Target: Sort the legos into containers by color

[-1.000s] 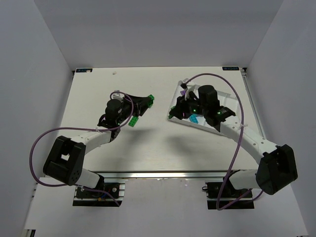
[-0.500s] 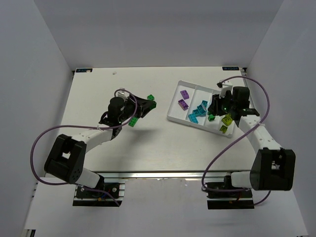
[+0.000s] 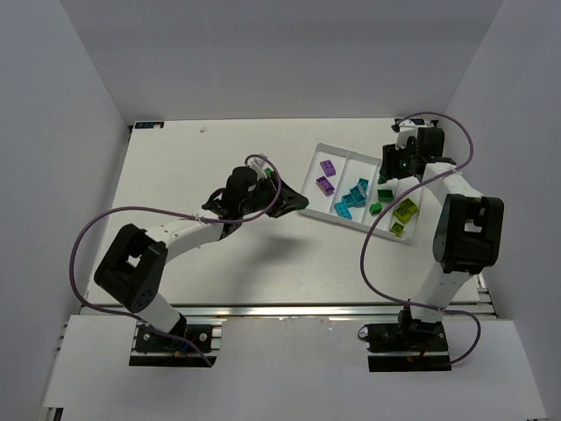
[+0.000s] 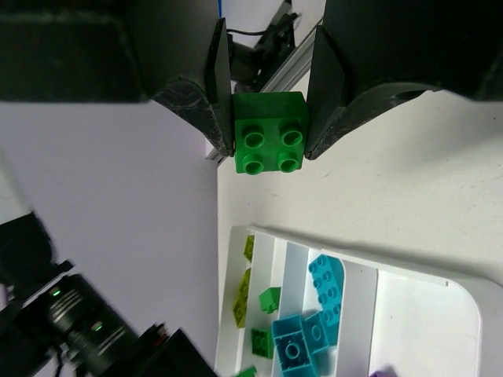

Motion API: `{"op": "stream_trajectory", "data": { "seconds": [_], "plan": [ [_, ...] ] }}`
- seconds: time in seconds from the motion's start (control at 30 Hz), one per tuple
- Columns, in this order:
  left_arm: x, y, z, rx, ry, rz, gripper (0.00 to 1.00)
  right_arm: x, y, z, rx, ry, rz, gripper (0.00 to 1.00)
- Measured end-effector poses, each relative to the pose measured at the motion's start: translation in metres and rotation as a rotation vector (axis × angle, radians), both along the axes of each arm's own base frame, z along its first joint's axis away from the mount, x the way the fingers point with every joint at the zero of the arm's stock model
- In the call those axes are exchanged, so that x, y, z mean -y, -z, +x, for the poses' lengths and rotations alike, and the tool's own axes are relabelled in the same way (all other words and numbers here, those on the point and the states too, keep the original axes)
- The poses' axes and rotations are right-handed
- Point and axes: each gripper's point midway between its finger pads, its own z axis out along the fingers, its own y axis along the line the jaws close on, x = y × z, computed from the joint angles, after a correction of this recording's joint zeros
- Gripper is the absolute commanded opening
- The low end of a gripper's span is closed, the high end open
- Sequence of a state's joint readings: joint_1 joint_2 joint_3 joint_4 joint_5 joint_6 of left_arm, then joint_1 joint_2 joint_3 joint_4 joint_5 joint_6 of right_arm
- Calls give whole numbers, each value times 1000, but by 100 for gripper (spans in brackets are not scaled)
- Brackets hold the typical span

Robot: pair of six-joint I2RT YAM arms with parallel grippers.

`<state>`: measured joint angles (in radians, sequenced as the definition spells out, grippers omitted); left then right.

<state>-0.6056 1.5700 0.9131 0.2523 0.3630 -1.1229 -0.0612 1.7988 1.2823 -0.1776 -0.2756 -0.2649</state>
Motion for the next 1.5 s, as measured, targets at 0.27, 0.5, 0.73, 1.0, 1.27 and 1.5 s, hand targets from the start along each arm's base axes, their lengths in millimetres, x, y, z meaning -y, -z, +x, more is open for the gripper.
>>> {"op": "stream_trajectory", "data": {
  "seconds": [0.27, 0.5, 0.73, 1.0, 1.27, 1.5],
  "plan": [
    [37, 20, 0, 3, 96, 86, 8, 0, -5, 13, 17, -29, 21, 89],
    [111, 32, 10, 90, 246, 202, 10, 25, -59, -8, 128, -44, 105, 85],
    [179, 74, 10, 155, 391, 337, 15, 44, -144, -75, 273, -319, 280, 20],
    [221, 108, 18, 183, 419, 423, 48, 18, -127, -127, 195, -419, 432, 32],
    [224, 94, 25, 182, 375, 425, 68, 9, -126, -147, 194, -446, 459, 43],
    [229, 74, 32, 203, 340, 389, 30, 0, -119, -167, 206, -532, 417, 49]
  ]
}}
